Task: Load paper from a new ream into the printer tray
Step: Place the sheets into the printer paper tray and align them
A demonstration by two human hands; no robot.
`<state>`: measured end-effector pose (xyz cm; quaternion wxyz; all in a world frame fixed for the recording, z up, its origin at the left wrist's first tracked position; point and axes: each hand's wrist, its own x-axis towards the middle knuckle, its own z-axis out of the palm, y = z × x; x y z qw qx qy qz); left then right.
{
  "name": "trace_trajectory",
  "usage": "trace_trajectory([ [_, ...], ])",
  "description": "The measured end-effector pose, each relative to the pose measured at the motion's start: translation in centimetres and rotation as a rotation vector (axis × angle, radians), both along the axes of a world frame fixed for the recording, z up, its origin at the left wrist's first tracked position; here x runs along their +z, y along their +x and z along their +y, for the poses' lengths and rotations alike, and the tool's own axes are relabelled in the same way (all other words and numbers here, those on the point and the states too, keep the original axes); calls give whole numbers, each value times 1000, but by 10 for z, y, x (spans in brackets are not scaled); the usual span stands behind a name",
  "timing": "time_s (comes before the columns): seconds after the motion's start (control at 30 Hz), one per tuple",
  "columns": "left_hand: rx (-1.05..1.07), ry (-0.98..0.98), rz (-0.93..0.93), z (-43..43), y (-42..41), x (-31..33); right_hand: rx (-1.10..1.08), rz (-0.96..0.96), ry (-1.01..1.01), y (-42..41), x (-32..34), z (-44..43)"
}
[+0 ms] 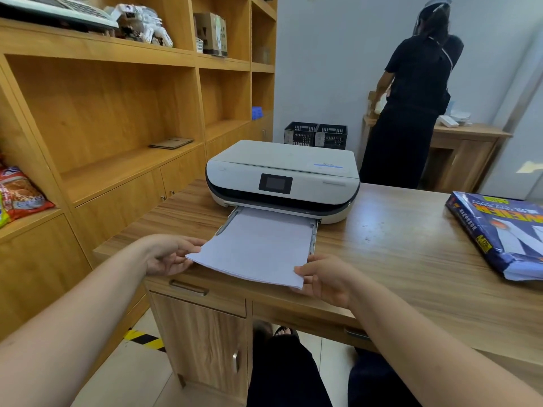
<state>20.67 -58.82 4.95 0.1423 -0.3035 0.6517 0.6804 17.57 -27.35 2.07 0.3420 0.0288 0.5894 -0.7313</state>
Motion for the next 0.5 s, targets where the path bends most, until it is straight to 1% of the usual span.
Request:
trace_trajectory([
  [0.2,1,-21,-18,3,-4,-3,0,13,62,-5,-1,4],
  [0.37,25,-47,-18,8,-6,-5,-29,72,92,-12,-4,4],
  [0.43,37,-60,-11,11,-6,-5,-56,108,113,-12,-2,4],
  [0.5,41,-79,4,16,-8,-3,-85,182,178,-15,-2,3],
])
